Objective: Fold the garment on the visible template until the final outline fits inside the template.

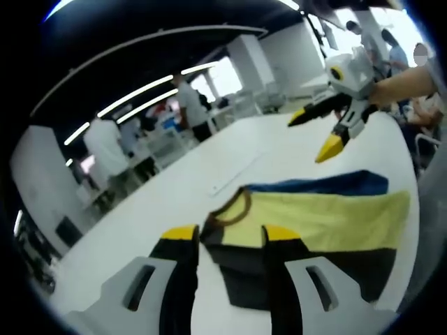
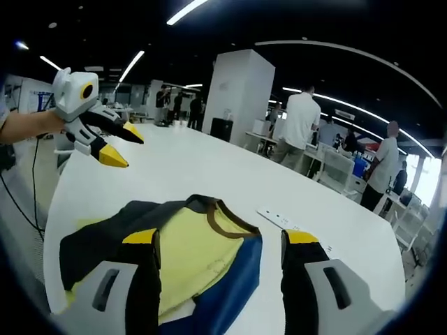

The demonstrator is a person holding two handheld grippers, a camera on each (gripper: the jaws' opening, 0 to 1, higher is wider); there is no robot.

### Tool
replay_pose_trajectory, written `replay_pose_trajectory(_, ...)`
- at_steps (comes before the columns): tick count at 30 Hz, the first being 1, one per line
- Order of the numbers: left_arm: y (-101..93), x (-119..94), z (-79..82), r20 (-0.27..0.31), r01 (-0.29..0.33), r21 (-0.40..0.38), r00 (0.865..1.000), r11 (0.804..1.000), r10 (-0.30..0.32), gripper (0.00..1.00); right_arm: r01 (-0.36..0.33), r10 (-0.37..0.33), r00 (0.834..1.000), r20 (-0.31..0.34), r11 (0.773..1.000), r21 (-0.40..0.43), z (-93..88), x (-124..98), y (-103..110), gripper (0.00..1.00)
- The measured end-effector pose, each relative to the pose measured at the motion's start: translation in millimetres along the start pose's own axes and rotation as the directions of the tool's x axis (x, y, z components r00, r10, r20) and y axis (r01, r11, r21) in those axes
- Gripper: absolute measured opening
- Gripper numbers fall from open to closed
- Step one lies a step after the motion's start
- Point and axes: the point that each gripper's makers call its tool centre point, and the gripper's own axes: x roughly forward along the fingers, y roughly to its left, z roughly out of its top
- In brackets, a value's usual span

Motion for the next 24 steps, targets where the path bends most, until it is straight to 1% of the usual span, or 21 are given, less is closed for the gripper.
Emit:
replay_pose_trajectory(6, -3.2, -10.5, 7.1, 0.014, 0.0, 0.005, 1.0, 1.0, 0.0, 0.32, -0.008, 0.008, 1.0, 0.001, 1.0, 0.005, -2.2, -11.6, 4.9, 0.71)
replay_pose_trajectory(13, -9.8, -17.4, 5.0, 0.007, 0.005, 0.003, 1.0, 1.0, -0.005, 0.3, -0.006, 0.006, 1.0, -0.002, 1.0, 0.016, -5.9, -26.0, 9.8, 0.71)
replay_pose_trajectory(18, -14.3, -26.2, 9.3, 0.016, 0.007, 0.005, 1.0, 1.0, -0.008, 0.28, -0.002, 0.002, 1.0, 0.002, 1.0, 0.019, -6.5, -34.8, 10.2, 0.7)
replay_pose_trajectory(21, -13.6, -28.0, 10.6, 0.023, 0.006, 0.001, 1.0, 1.0, -0.006, 0.27, -0.001, 0.001, 1.0, 0.005, 1.0, 0.026, -7.8, -38.5, 11.5, 0.69)
replay_pose_trajectory(24, -14.6, -29.6, 10.0, 0.016, 0.011, 0.002, 1.0, 1.0, -0.011, 0.25, 0.0, 0.0, 1.0, 0.001, 1.0, 0.027, -9.9, -41.3, 12.9, 0.68)
